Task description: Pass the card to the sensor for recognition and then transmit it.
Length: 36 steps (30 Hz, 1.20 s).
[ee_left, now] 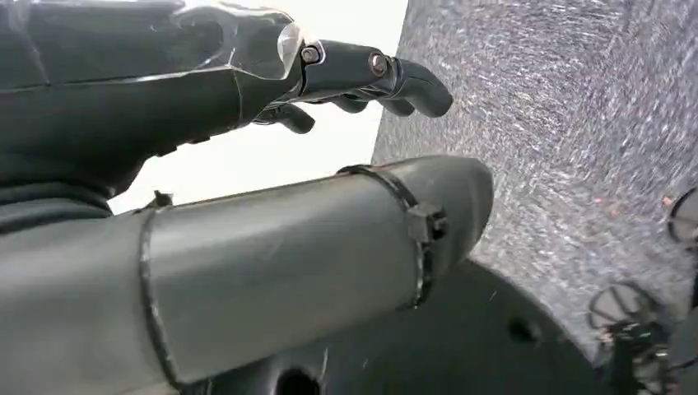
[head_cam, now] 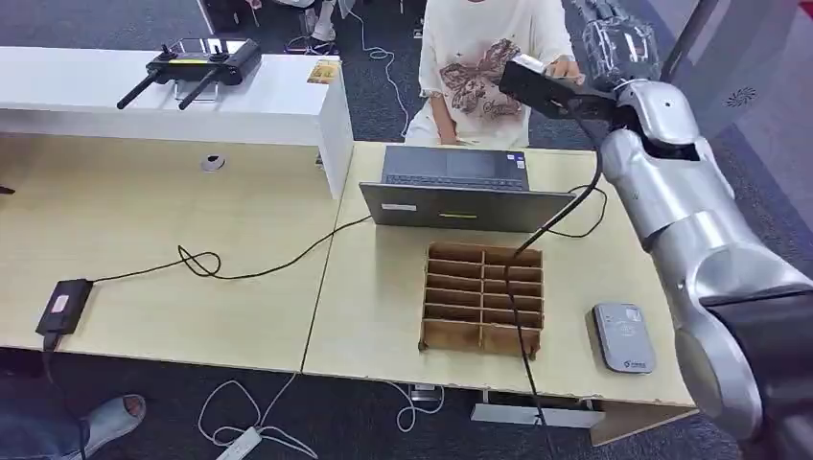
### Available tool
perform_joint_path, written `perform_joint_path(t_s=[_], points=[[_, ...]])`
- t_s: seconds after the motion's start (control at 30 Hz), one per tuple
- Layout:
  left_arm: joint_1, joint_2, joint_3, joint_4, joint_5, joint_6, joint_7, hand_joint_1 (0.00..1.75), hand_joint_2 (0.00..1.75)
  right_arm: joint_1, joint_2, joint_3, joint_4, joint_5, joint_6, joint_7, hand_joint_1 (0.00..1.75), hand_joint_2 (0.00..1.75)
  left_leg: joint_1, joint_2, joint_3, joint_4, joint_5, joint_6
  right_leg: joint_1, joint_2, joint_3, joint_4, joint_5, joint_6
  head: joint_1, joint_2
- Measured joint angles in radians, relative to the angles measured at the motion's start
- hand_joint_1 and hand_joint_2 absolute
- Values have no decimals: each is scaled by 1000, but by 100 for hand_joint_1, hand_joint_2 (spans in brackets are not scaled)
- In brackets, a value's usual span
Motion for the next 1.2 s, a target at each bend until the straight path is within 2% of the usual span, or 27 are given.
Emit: perform_joint_path(t_s=[0.3, 0.43, 0.7, 0.77, 1.0, 1.07, 1.2], points=[[1, 2, -46, 0, -13, -12, 17, 0, 0, 0, -4, -8, 1, -4, -3, -9, 175, 175, 0, 0, 0, 0, 0, 0, 0, 0, 0, 0, 0, 0, 0, 0], [2, 3, -75, 0, -52, -52, 29, 0, 0, 0, -7, -12, 6, -16, -9, -12, 175, 175, 0, 0, 0, 0, 0, 0, 0, 0, 0, 0, 0, 0, 0, 0], [2, 5, -95, 0, -68, -68, 32, 0, 0, 0, -10, -24, 9, -21, -18, -24, 175, 175, 0, 0, 0, 0, 0, 0, 0, 0, 0, 0, 0, 0, 0, 0], [3, 7, -107, 0, -95, -98, 34, 0, 0, 0, -10, -26, 9, -23, -23, -38, 175, 175, 0, 0, 0, 0, 0, 0, 0, 0, 0, 0, 0, 0, 0, 0], [6, 12, -162, 0, -170, -175, 39, 0, 0, 9, -7, -49, 8, -103, -77, -125, 175, 175, 0, 0, 0, 0, 0, 0, 0, 0, 0, 0, 0, 0, 0, 0], [7, 17, -182, 0, -197, -203, 37, 0, 0, 20, -1, -76, -1, -183, -69, -188, 175, 175, 0, 0, 0, 0, 0, 0, 0, 0, 0, 0, 0, 0, 0, 0], [10, 26, -226, 0, -234, -237, 30, 0, 0, 44, 26, -165, -19, -378, -3, -315, 175, 175, 0, 0, 0, 0, 0, 0, 0, 0, 0, 0, 0, 0, 0, 0]])
